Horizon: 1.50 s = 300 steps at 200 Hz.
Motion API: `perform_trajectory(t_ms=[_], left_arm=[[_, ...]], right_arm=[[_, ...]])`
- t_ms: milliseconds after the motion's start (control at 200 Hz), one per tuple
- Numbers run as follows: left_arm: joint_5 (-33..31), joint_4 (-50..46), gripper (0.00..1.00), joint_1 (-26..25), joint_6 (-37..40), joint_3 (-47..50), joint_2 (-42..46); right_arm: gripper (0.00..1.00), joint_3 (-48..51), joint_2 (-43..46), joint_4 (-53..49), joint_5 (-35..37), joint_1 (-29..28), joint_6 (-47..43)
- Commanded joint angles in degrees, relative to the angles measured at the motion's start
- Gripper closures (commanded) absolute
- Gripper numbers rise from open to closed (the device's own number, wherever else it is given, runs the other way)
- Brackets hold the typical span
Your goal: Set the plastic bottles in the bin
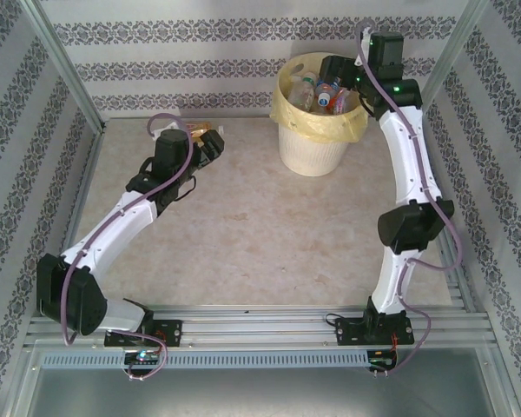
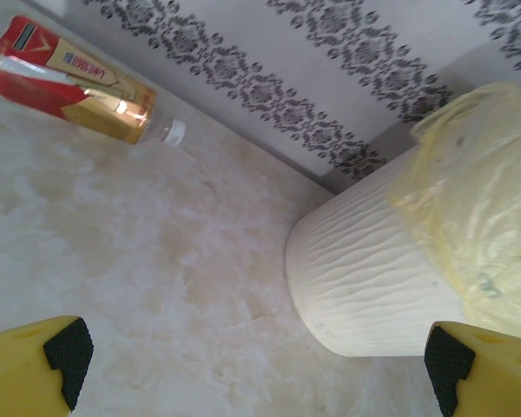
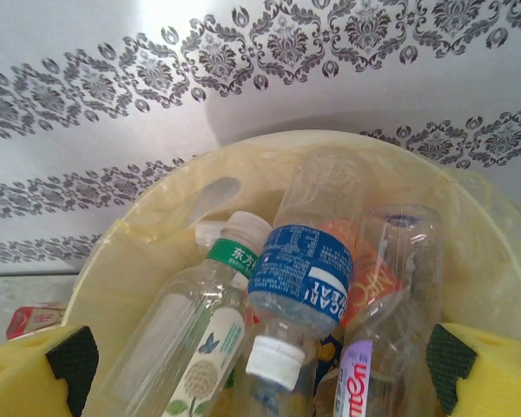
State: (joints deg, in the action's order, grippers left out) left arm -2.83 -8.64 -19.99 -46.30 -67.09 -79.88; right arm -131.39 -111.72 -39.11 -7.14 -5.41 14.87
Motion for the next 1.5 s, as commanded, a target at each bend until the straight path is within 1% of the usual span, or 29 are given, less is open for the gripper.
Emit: perform_trajectory(t_ms=[0, 355, 460, 585, 714, 789, 924, 1019, 1144, 1294, 1379, 1494], left_arm=[[-0.33, -2.64, 0.01, 0.74, -1.40, -1.11, -1.04], [0.01, -4.30, 0.00, 2.69, -6.19, -2.15, -5.35], [-0.79, -4.90, 0.01, 3.21, -8.00, -2.97, -7.00], [-1.94, -5.75, 0.00, 4.28, -10.73, -4.82, -10.31], [-1.64, -5.86, 0.01, 5.69, -14.03, -7.72, -15.03], [0.06, -5.79, 0.01, 6.59, -15.19, -10.37, -18.74], [3.16, -6.74, 0.01, 8.46, -15.95, -17.54, -26.28], [2.62, -5.73, 0.00, 9.25, -13.71, -23.04, -31.55], [0.94, -3.00, 0.00, 10.35, -4.60, -31.77, -38.70], [1.38, -1.08, 0.00, 11.53, 5.59, -42.15, -46.33], [-1.84, -0.81, 0.00, 11.86, 8.88, -46.25, -49.93], [-3.68, 1.98, 0.00, 12.49, 14.22, -51.06, -54.79]], right_arm=[[0.02, 7.79, 7.10, 6.47, -1.29, -0.65, 1.70], [0.02, 34.48, 25.49, 20.80, -3.10, -0.85, 8.10], [0.02, 42.59, 30.99, 25.86, -3.56, -1.31, 10.81], [0.02, 51.77, 37.13, 30.47, -4.69, -2.06, 12.95], [0.02, 60.06, 42.62, 34.40, -5.62, -2.72, 14.10], [0.02, 62.29, 44.90, 33.72, -5.70, -2.88, 11.79], [0.02, 60.56, 46.57, 27.06, -3.69, -2.99, 6.86], [0.02, 61.26, 47.92, 26.83, -2.81, -3.05, 6.33], [0.02, 62.66, 48.97, 28.26, -2.14, -2.98, 6.40], [0.02, 62.21, 48.83, 27.09, -1.68, -3.02, 5.44], [0.02, 62.14, 48.88, 26.88, -1.35, -2.96, 5.07], [0.02, 61.48, 48.97, 25.93, -0.96, -2.88, 4.27]])
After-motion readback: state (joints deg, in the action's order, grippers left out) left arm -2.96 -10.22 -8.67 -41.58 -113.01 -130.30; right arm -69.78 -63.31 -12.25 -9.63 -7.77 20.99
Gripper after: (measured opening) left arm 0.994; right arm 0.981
